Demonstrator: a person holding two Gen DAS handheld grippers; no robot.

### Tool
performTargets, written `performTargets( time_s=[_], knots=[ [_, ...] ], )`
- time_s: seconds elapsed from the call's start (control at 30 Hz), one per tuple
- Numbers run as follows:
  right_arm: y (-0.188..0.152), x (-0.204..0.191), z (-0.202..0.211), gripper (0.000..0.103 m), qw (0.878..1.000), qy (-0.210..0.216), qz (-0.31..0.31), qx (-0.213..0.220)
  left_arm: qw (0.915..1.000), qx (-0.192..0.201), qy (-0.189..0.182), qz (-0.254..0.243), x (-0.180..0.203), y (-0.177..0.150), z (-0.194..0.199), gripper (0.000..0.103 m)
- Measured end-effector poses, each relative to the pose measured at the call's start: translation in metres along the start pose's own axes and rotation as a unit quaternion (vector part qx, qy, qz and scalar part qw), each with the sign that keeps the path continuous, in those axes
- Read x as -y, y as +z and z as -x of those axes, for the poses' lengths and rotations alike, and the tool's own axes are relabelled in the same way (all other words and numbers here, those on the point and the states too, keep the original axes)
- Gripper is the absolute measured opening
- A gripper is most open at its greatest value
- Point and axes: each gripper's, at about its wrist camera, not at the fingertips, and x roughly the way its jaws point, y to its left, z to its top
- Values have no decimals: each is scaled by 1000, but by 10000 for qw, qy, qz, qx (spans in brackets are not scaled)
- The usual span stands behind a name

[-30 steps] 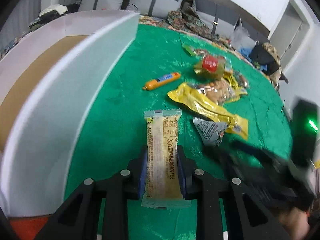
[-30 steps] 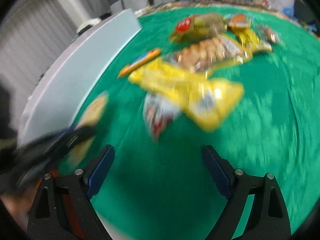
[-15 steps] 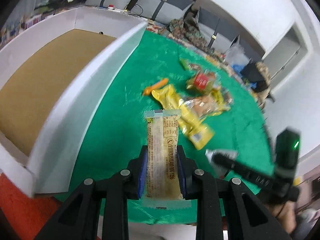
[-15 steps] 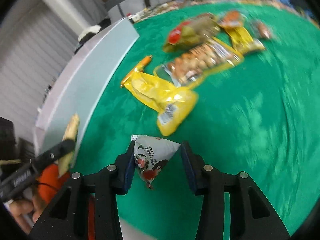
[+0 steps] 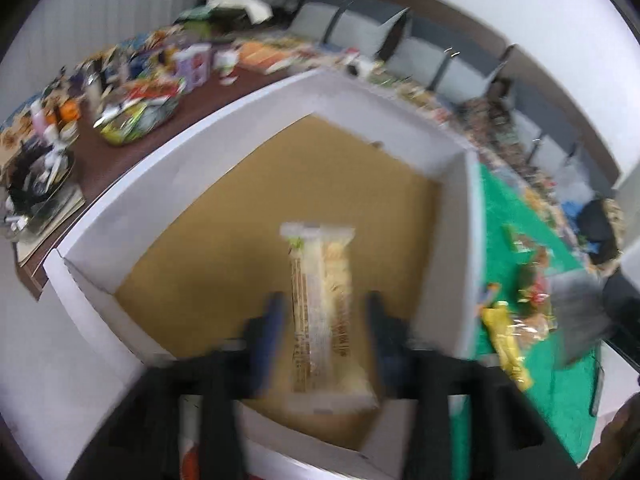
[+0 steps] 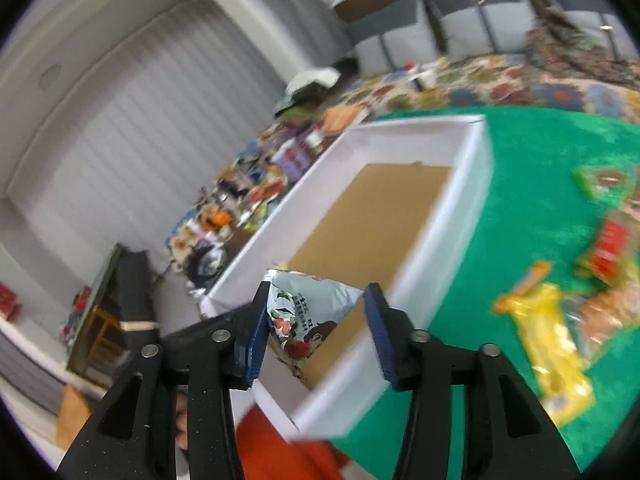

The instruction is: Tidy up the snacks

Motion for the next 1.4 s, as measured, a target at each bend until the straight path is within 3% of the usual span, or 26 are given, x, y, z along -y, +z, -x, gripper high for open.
performTargets(
  time_s=[0.03,0.13,0.23,0.33,0.43,0.5,0.57,0.67,0.83,0.97,1.2,1.4],
  knots=[
    [4,-2,-13,72,9999,-70,-59,-121,9999,38,101,62,-4,0,0,79],
    [9,6,-18,72,9994,-268,-228,30,9994,219,227,172,-13,-2,8,80],
    [-3,22,6,72,9984,-435,-239,270,9992,305,39,244,-8,-11,18,83],
    [-19,55,32,73,9930,-1088,0,458,9990,228,-393,13,24,-22,24,83],
    [-50,98,56,73,9792,-1961,89,514,9944,132,-942,-466,76,-47,31,87],
    [-83,137,73,73,9605,-2753,68,397,9883,-17,-1217,-924,118,-68,30,91],
    [-115,182,92,73,9375,-3472,-160,175,9808,-189,-1389,-1356,154,-89,23,91],
    [-150,239,127,73,9121,-4049,-629,130,9733,-523,-1286,-1826,199,-115,1,91],
    [-164,301,172,74,8893,-4329,-1435,329,9665,-826,-1362,-2013,248,-128,-28,91],
    [-138,331,171,76,8871,-4361,-1397,571,9664,-775,-1418,-2000,276,-108,-47,91],
    [-82,371,143,94,8746,-4636,-1332,491,9620,-744,-1294,-2285,347,-47,-71,91],
    [-80,376,143,96,8723,-4669,-1370,490,9658,-1145,-976,-2112,376,-25,-70,91]
  ],
)
